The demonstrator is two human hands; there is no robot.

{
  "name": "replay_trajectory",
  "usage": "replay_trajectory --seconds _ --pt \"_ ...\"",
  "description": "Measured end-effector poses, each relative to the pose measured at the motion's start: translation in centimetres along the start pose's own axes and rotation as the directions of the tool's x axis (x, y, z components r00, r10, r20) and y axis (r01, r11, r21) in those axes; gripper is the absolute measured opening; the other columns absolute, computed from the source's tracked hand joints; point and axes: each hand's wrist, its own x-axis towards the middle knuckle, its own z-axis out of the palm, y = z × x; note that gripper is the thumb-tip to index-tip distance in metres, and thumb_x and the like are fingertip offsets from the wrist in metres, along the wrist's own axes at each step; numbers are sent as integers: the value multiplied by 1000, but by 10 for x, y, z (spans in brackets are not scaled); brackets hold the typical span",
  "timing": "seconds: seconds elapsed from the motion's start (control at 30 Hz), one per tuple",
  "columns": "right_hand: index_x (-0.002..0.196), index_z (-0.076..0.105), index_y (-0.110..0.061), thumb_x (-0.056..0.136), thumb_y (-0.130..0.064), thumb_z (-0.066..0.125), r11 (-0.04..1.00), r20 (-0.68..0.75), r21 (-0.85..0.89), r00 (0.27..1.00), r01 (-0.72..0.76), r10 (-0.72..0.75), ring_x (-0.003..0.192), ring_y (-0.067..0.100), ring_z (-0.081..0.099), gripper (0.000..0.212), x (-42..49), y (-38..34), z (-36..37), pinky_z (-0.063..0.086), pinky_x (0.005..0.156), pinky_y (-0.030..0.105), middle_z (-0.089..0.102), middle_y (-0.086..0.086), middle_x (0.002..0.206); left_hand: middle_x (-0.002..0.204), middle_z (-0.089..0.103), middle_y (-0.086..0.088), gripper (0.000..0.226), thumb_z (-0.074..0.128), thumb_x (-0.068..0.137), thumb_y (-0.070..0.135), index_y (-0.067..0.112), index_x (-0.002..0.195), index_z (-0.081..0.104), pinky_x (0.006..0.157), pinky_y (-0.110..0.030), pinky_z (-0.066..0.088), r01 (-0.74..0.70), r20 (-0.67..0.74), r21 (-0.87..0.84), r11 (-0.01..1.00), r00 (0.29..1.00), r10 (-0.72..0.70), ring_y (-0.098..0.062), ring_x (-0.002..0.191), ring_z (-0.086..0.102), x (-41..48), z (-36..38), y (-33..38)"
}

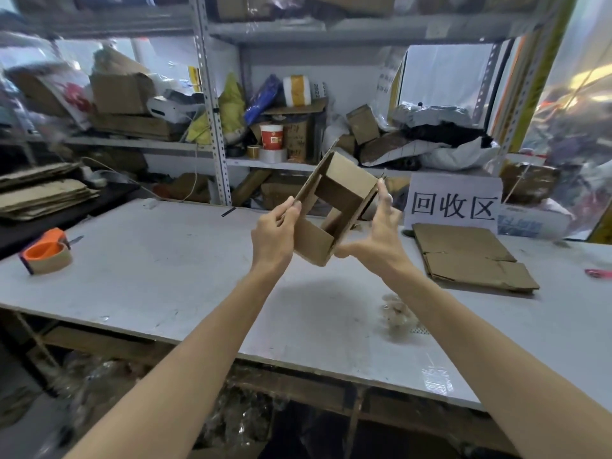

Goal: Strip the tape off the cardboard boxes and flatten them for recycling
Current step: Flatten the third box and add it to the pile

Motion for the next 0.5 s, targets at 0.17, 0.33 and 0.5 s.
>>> replay_trajectory --seconds 0.17,0.33,0.5 --pt "136 41 -15 64 -45 81 924 -202 -381 972 34 -119 122 27 39 88 19 -8 -27 41 96 38 46 11 132 100 59 15 39 55 98 44 22 129 66 73 -14 40 -82 42 57 995 996 80 -10 99 54 3 -6 1" --pt "120 48 -6 65 -22 84 834 -73 -551 996 9 -59 99 32 59 67 24 -3 -30 54 82 46 57 15 110 113 64 7 46 72 86 42 20 126 67 88 -24 51 -71 56 -9 997 996 72 -17 112 59 -1 -5 1" --pt "125 46 -7 67 -14 81 834 -190 -550 969 30 -159 91 27 58 68 20 11 -28 39 65 25 57 10 106 109 60 4 77 95 59 33 16 117 48 67 -16 47 185 116 -27 982 977 -181 -10 99 57 -2 1 6"
